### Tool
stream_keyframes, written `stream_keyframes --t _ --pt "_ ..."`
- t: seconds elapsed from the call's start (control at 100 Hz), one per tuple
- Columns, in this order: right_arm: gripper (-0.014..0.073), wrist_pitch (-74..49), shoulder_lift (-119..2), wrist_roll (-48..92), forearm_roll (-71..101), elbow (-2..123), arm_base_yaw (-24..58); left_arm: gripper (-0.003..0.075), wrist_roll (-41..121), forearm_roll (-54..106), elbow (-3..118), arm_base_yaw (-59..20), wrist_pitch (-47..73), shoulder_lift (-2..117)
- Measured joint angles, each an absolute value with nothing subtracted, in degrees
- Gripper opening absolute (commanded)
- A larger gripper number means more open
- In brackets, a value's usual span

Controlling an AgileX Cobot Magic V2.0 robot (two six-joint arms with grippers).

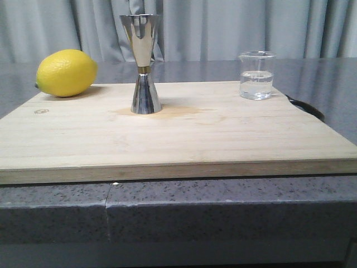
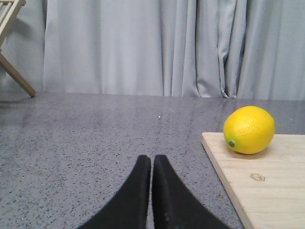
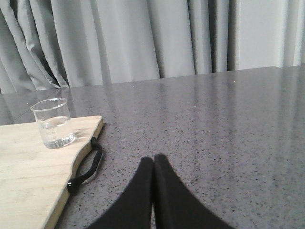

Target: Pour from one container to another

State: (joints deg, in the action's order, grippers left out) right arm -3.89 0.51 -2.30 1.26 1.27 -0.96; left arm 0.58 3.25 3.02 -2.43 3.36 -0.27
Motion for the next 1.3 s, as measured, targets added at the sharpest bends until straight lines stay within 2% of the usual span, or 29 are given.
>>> stream_keyframes --t 0.27,0.5,1.19,1.24,1.3 --pt "-0.0070 -14.9 -6.0 -2.3 -0.5 15.0 -1.0 -0.0019 0.6 3.6 18.0 -2.4 14.8 5.8" --pt "-0.0070 -19.4 -15.3 -2.3 -2.8 23.9 -1.0 -0.0019 0.6 3.6 28.2 -2.4 17.1 15.1" --pt "-0.0069 -18.8 -17.2 -2.3 -3.0 24.6 -1.0 -0.0019 0.6 3.6 29.0 -2.4 15.1 17.5" --pt "-0.0051 -18.8 -17.2 -2.3 -3.0 24.6 -1.0 -0.0016 0.6 3.6 29.0 -2.4 15.2 17.5" --pt "0.0022 -19.0 -17.2 -2.3 -3.0 24.6 -1.0 0.0025 0.6 3.2 29.0 -2.4 15.3 17.5"
